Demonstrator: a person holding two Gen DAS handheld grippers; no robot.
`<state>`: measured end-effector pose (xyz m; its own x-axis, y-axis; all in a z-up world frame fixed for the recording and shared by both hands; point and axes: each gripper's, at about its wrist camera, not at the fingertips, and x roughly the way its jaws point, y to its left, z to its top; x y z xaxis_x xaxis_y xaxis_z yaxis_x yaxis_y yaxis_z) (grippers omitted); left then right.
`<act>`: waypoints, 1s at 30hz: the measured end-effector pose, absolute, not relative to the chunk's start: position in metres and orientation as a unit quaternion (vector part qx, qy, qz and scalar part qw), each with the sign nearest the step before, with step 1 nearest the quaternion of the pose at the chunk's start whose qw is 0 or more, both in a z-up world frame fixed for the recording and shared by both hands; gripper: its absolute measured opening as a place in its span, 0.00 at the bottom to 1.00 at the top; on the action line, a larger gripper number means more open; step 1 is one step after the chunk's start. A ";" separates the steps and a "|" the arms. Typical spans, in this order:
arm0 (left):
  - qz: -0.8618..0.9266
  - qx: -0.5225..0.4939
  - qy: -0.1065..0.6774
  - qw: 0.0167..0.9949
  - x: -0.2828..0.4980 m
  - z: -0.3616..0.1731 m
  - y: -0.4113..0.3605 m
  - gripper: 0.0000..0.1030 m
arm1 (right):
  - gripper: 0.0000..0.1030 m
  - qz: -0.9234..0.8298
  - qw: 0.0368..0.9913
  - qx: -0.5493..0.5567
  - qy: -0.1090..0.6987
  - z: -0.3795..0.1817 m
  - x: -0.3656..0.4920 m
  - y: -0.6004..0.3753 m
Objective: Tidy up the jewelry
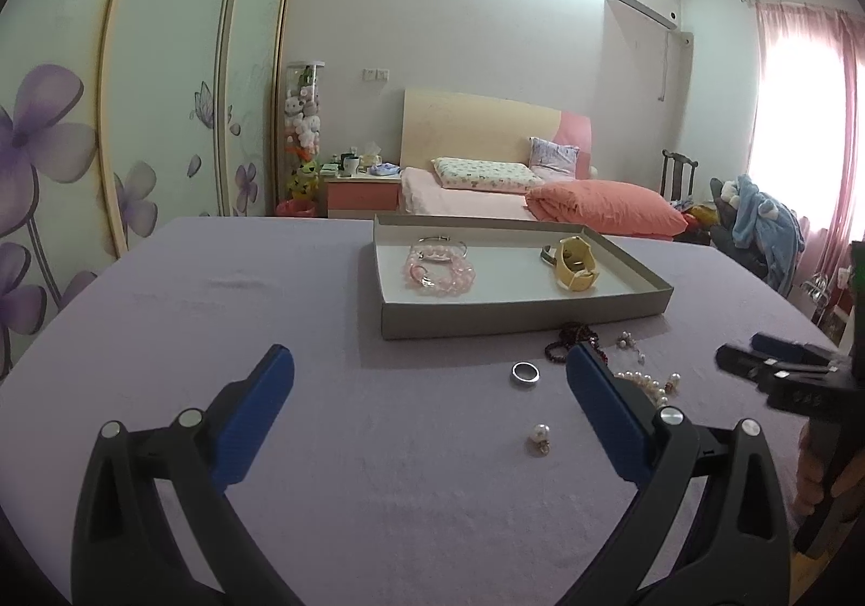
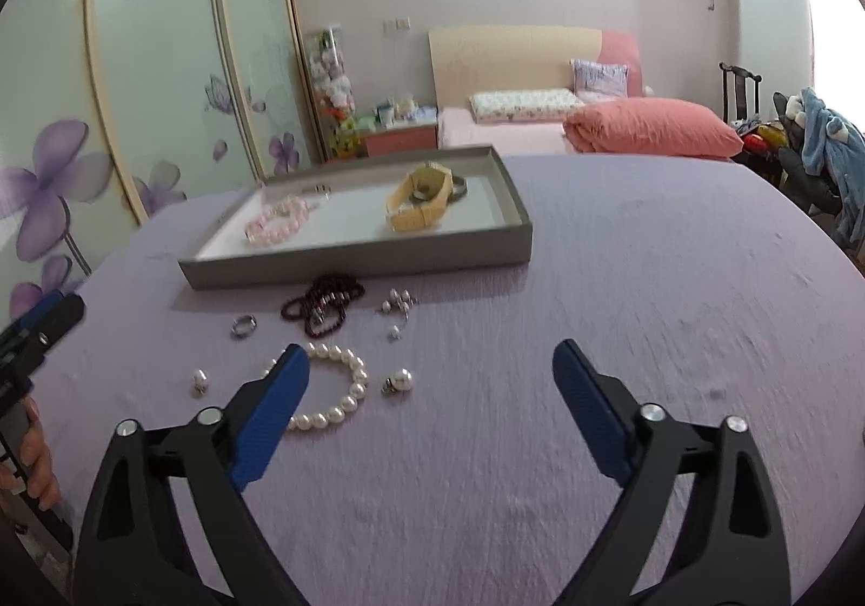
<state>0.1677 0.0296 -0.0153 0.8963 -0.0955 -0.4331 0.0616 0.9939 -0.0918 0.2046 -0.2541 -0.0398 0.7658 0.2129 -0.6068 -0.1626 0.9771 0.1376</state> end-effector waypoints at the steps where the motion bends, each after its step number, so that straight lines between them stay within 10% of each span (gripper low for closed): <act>1: -0.040 -0.037 0.224 0.973 0.167 -0.015 0.029 0.96 | 0.75 0.100 0.936 0.035 0.336 -0.042 0.206 -0.254; 7: -0.039 -0.032 0.224 0.973 0.168 -0.015 0.029 0.96 | 0.39 0.099 0.910 0.023 0.403 -0.059 0.224 -0.245; 30: -0.073 -0.016 0.279 0.957 0.185 -0.024 0.015 0.96 | 0.16 0.083 0.897 0.010 0.434 -0.062 0.230 -0.248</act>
